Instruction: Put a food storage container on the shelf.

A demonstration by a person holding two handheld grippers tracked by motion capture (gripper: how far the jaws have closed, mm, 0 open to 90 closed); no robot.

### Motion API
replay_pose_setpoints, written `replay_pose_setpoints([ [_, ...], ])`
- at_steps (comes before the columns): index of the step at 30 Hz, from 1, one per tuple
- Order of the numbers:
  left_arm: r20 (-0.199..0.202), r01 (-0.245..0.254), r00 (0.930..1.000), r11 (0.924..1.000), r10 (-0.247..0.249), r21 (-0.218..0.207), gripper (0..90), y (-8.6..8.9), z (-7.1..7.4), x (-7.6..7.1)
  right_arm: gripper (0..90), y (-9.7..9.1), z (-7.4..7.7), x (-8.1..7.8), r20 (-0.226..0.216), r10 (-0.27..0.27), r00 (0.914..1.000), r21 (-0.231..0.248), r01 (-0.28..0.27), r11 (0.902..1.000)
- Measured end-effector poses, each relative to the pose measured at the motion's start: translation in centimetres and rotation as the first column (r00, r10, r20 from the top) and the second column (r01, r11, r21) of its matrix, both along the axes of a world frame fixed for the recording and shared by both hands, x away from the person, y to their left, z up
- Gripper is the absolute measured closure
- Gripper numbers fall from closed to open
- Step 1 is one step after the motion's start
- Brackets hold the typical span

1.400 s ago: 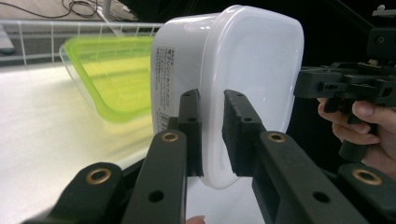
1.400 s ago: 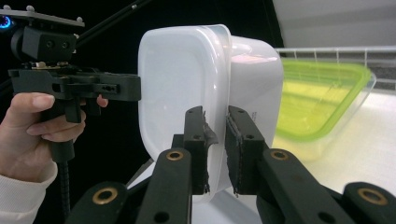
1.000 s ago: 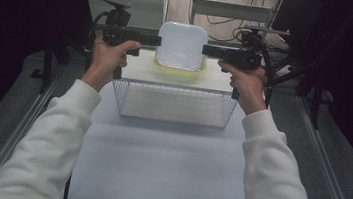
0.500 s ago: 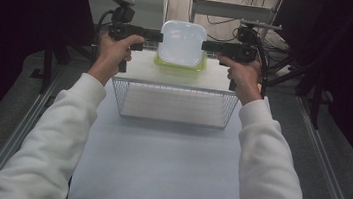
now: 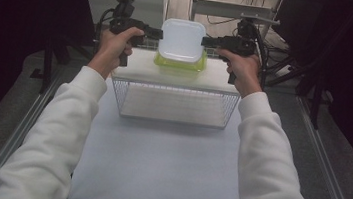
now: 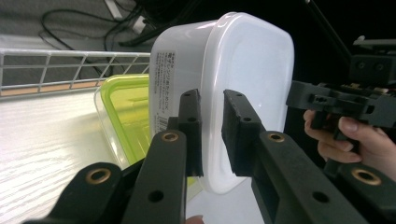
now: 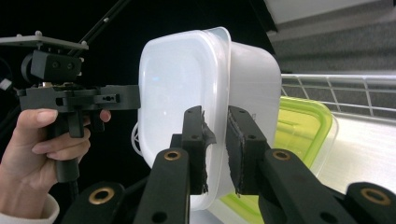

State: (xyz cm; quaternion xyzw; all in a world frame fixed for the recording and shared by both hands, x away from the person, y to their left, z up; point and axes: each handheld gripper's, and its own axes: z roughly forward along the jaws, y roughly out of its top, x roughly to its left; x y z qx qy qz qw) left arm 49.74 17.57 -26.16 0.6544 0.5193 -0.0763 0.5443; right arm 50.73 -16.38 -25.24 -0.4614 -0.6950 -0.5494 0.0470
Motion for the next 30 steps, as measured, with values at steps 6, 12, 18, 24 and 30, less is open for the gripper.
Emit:
replay_pose_setpoints([
  [6, -0.049, -0.004, 0.9988, 0.9997, 0.003, -0.026, 77.8, 0.1, -0.1, 1.4, 74.9, 0.0, -0.1, 1.5, -0.085, -0.027, 0.9960, 0.019, 0.029, 0.9994],
  [12, -0.089, -0.018, 0.9960, 0.9973, 0.012, -0.071, 77.1, 0.3, -0.7, 2.7, 72.6, 0.1, -0.2, 2.6, -0.141, -0.050, 0.9888, 0.030, 0.055, 0.9980],
  [18, -0.097, -0.036, 0.9950, 0.9943, 0.027, -0.100, 76.4, 0.2, -1.1, 3.1, 71.1, 0.2, -0.5, 3.2, -0.172, -0.074, 0.9824, 0.038, 0.082, 0.9959],
  [24, -0.104, -0.035, 0.9943, 0.9946, 0.025, -0.098, 74.3, 0.0, -1.5, 3.3, 69.6, 0.2, -1.0, 3.7, -0.188, -0.102, 0.9768, 0.042, 0.112, 0.9928],
  [30, -0.082, -0.038, 0.9961, 0.9958, 0.032, -0.083, 73.8, -0.1, -1.4, 3.2, 68.8, 0.1, -1.0, 3.7, -0.183, -0.099, 0.9781, 0.042, 0.108, 0.9932],
])
